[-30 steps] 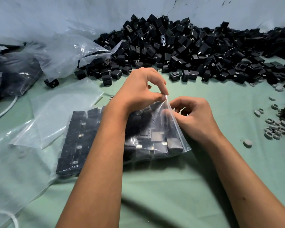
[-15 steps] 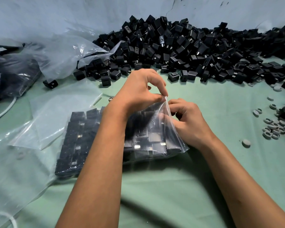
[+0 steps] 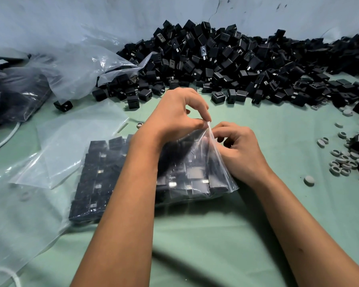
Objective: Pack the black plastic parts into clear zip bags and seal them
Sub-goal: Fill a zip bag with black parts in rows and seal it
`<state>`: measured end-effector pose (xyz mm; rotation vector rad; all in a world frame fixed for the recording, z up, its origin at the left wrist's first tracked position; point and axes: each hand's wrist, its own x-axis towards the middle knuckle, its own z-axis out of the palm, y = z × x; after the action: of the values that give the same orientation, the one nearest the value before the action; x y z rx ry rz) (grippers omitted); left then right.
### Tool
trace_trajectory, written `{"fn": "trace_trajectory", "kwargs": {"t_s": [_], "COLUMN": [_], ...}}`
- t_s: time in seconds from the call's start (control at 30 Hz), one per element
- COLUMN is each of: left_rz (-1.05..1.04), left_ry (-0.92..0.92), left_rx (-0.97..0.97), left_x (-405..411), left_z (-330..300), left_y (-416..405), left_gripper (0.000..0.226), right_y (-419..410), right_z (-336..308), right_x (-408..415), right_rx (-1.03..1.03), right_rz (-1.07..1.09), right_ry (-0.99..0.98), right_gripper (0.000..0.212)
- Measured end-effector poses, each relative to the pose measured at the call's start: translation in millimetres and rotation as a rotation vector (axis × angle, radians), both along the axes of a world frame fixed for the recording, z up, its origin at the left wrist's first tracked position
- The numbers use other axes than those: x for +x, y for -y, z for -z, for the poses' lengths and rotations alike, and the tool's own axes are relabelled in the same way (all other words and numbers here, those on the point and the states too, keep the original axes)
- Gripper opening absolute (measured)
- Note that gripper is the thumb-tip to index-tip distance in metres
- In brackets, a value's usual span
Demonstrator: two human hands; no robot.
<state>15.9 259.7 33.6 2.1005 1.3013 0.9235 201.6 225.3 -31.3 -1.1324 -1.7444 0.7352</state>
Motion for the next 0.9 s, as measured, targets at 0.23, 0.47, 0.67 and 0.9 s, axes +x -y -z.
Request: {"fn": "trace_trajectory", "kwargs": {"t_s": [0.23,0.47,0.67,0.9], "left_rz": [-0.005,-0.006,-0.011,-0.015], "left_ry": [0.005,0.009,0.014,0.018], "left_rx": [-0.015,-0.025,-0.035,-0.026], "left_x": [0,0,0,0], "left_z": [0,0,0,0], "left_y": [0,0,1,2], "left_gripper": [0.018,0.019,0.019,0.019], "right_y": [-51,-121,-145,-94], "right_z": [-1,1,0,-3], "right_x": [3,3,-5,1], "right_rx": [-0.082,0.018,-0.013,0.034], "right_rz": [0.418,0.383,0.249,0.286], "right_ry": [0.119,0.896,1.135,0.706], "right_gripper": [0.014,0.048,0.045,0.043]}}
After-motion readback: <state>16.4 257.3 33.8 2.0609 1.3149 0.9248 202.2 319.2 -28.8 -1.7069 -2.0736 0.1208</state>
